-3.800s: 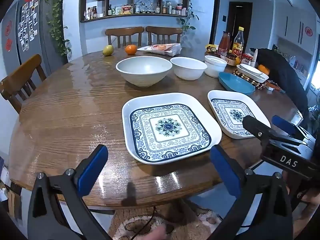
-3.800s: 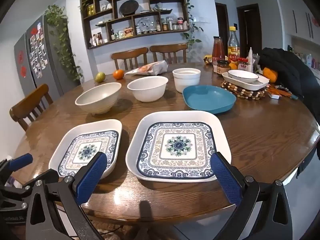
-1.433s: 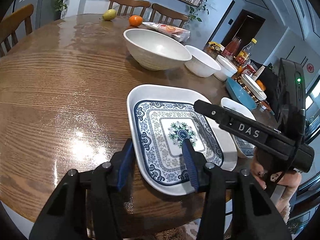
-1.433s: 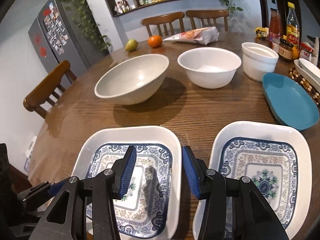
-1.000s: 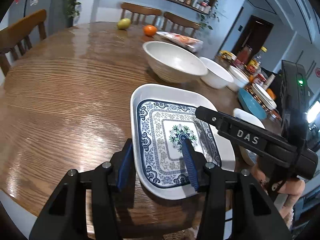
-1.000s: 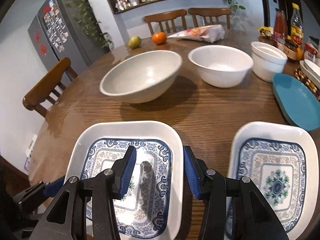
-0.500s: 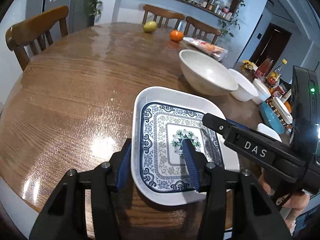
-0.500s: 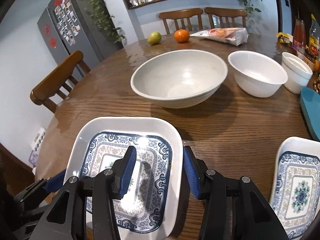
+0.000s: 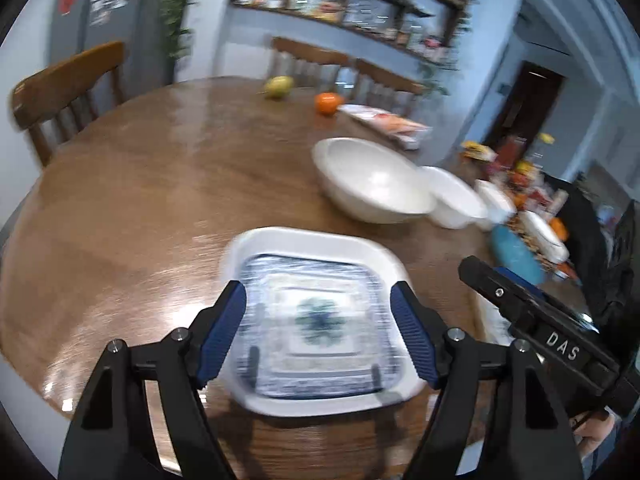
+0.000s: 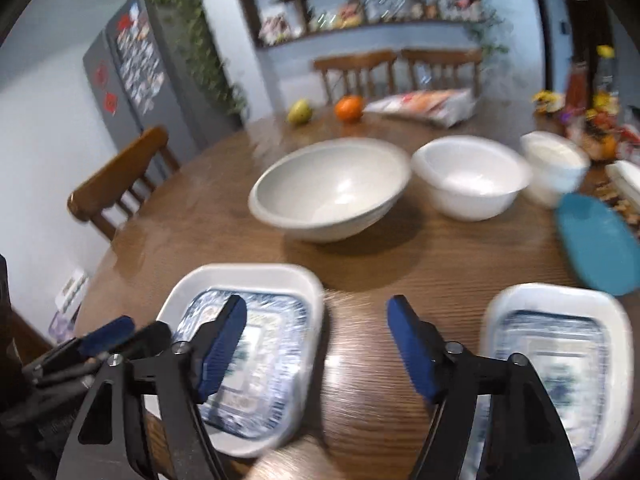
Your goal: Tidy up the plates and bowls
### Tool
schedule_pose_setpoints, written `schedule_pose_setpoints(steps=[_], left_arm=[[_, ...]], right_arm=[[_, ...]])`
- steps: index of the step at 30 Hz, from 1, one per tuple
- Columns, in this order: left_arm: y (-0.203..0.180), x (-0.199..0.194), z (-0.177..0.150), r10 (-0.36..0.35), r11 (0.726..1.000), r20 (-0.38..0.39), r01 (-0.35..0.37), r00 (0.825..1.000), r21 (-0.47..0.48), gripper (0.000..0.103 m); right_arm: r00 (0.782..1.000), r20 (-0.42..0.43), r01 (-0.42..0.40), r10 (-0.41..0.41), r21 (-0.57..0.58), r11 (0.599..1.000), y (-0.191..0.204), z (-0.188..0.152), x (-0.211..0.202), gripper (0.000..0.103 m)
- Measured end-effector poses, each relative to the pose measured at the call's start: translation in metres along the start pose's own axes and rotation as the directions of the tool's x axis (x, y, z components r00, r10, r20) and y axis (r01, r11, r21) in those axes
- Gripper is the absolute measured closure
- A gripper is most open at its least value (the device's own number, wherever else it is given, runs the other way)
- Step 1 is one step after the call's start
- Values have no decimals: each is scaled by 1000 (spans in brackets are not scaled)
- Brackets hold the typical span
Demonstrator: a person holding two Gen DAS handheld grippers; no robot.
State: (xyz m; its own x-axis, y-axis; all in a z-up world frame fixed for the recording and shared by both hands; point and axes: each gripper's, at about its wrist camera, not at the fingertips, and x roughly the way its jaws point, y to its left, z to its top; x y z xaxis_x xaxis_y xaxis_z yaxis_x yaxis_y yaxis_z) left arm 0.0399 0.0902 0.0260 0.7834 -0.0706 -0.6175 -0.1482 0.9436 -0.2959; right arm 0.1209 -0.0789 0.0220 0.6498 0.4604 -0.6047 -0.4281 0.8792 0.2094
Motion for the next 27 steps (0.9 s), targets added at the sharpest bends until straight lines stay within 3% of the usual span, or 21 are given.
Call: schedule_pose_setpoints(steps=[7,11,12,16,20,23,27], left_arm=[[-68,19,-8,-136,980,-49,141,990,138,30],[-100,39,-16,-217,961,-120,234,969,150,32],[-107,45,-19,-233,957,-146,253,961,143,36],[-125,62,-29,-266,944,-221,300,938,139,50],[-136,68,-36,-257,943,-239,297,936,149,54],[-141,71,-37,-240,946,-237,282,941,160,58],[-144,77,-38,-244,944,-258,290,935,155,66]], right_arm=[[992,98,66,-84,173,983,-76,-6,-57,23],[983,118,110,-141,240,965,-108,-16,-77,23],[983,116,107,-141,258,960,-116,-18,-79,23],[978,106,135,-177,321,937,-145,-35,-80,23],[978,84,148,-193,376,915,-164,-47,-75,23],[978,90,133,-185,414,901,-178,-52,-74,36],[979,81,138,-187,413,900,-183,-56,-69,52]])
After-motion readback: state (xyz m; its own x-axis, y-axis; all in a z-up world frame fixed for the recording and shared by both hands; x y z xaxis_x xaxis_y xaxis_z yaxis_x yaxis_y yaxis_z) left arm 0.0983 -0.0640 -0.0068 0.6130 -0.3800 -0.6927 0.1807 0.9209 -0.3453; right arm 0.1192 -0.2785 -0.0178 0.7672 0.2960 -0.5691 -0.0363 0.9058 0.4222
